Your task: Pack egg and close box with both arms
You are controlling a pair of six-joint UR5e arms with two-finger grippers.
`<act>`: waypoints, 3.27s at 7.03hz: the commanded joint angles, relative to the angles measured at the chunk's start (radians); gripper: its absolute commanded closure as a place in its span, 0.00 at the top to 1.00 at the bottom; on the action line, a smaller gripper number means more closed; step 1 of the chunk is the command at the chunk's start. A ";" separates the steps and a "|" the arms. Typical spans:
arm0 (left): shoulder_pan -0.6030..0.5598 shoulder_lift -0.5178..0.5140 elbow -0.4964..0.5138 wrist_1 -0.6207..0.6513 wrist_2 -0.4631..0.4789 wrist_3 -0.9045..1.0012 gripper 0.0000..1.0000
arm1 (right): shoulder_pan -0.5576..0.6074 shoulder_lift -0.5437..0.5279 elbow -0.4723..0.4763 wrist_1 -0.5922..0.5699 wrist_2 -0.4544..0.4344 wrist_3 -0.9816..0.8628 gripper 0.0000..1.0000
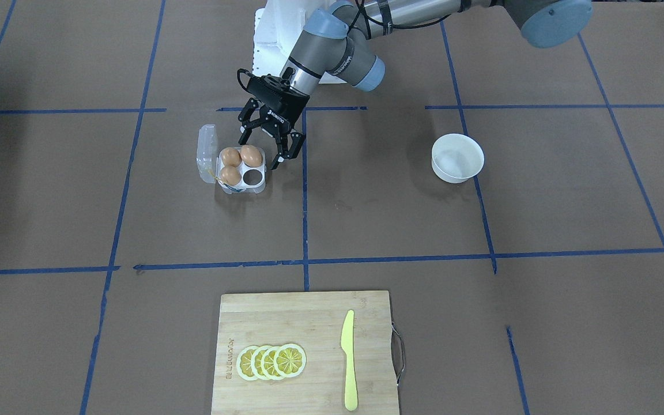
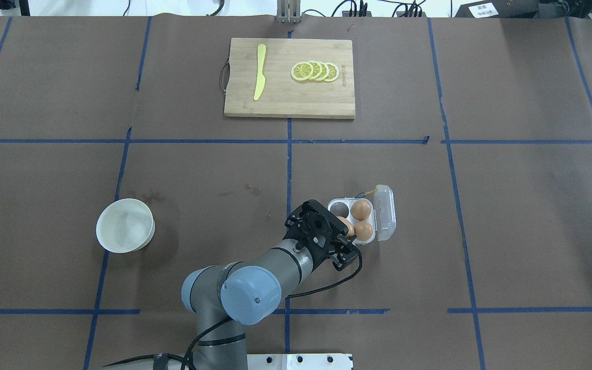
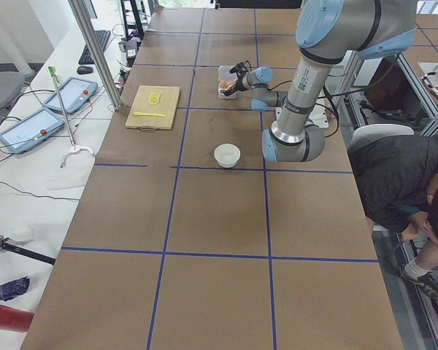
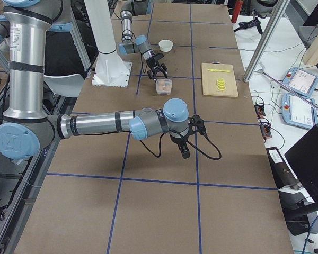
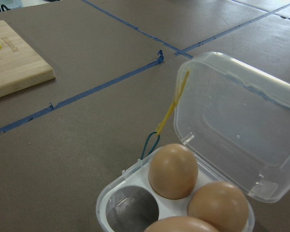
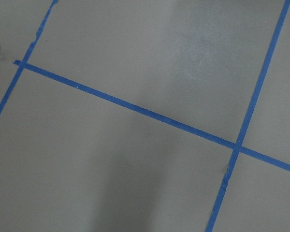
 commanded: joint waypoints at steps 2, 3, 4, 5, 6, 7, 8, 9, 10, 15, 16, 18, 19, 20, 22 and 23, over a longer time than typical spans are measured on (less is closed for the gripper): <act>-0.033 0.002 -0.004 -0.001 -0.002 0.019 0.99 | 0.000 0.000 0.000 0.000 0.000 0.000 1.00; -0.041 0.010 -0.007 -0.003 -0.005 0.021 0.99 | 0.000 0.002 0.000 0.000 0.002 0.000 1.00; -0.039 0.010 -0.010 -0.003 -0.006 0.019 0.99 | 0.000 0.002 0.000 0.000 0.002 0.000 1.00; -0.039 0.012 -0.024 -0.002 -0.011 0.019 0.99 | 0.000 0.002 0.000 0.000 0.000 0.000 1.00; -0.053 0.010 -0.056 0.009 -0.027 0.021 0.99 | 0.000 0.002 0.000 0.000 0.002 0.000 1.00; -0.108 0.010 -0.105 0.062 -0.146 0.019 0.99 | -0.002 0.002 0.000 0.000 0.002 0.000 1.00; -0.172 0.012 -0.166 0.146 -0.258 0.019 0.99 | 0.000 0.002 0.000 0.000 0.000 0.000 1.00; -0.239 0.015 -0.221 0.248 -0.361 0.018 0.99 | 0.000 0.002 0.000 -0.001 0.000 0.000 1.00; -0.308 0.044 -0.291 0.393 -0.461 0.015 0.99 | 0.000 0.003 0.002 -0.003 0.000 0.017 1.00; -0.814 0.333 -0.495 0.798 -0.808 0.342 1.00 | -0.030 0.049 0.063 0.003 0.006 0.335 1.00; -0.923 0.455 -0.476 0.802 -0.854 0.440 1.00 | -0.085 0.051 0.115 0.002 0.002 0.433 1.00; -1.164 0.586 -0.380 0.798 -0.897 0.726 1.00 | -0.155 0.054 0.174 0.002 -0.003 0.540 1.00; -1.233 0.638 -0.336 0.808 -0.897 0.775 1.00 | -0.191 0.067 0.180 0.003 -0.008 0.584 1.00; -1.313 0.663 -0.290 0.860 -0.919 0.776 1.00 | -0.230 0.074 0.194 0.003 -0.012 0.630 1.00; -1.433 0.723 -0.277 0.942 -1.077 0.785 1.00 | -0.326 0.086 0.239 0.003 -0.079 0.763 0.97; -1.461 0.740 -0.283 0.942 -1.078 0.785 1.00 | -0.409 0.100 0.261 0.005 -0.151 0.864 0.95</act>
